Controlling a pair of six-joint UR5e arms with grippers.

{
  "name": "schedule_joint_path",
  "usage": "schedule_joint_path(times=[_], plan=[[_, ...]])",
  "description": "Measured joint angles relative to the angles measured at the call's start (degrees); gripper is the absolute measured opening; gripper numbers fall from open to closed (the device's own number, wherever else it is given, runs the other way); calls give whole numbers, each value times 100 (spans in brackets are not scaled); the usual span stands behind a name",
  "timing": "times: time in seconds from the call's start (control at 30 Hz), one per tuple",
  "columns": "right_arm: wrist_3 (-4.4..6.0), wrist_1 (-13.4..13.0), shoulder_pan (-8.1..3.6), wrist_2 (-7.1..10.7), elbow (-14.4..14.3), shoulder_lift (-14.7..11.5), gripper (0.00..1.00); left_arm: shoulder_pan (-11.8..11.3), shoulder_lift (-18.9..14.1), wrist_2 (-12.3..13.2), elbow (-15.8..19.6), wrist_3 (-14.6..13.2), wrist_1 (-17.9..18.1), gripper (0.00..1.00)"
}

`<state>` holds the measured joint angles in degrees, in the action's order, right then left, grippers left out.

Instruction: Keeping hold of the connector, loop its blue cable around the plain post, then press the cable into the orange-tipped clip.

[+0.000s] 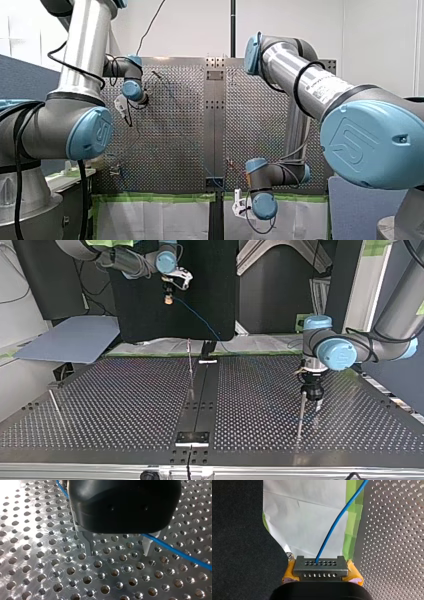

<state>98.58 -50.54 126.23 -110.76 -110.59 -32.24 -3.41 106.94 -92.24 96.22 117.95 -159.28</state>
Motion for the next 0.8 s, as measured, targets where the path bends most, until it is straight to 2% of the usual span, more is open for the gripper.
schedule_joint_path(times=[0.17, 0.37, 0.5, 0.8], plan=[[-18, 26, -43, 63, -26, -276, 13, 0, -1, 0, -1, 0, -3, 97], [-74, -94, -51, 148, -38, -603, 13, 2, -1, -3, -2, 0, -5, 97], [-136, -296, -58, 202, -176, -861, 13, 1, 0, -7, -1, 0, -1, 97], [-155, -763, -98, 336, -499, -1341, 13, 0, 0, -8, -1, 0, -2, 97]])
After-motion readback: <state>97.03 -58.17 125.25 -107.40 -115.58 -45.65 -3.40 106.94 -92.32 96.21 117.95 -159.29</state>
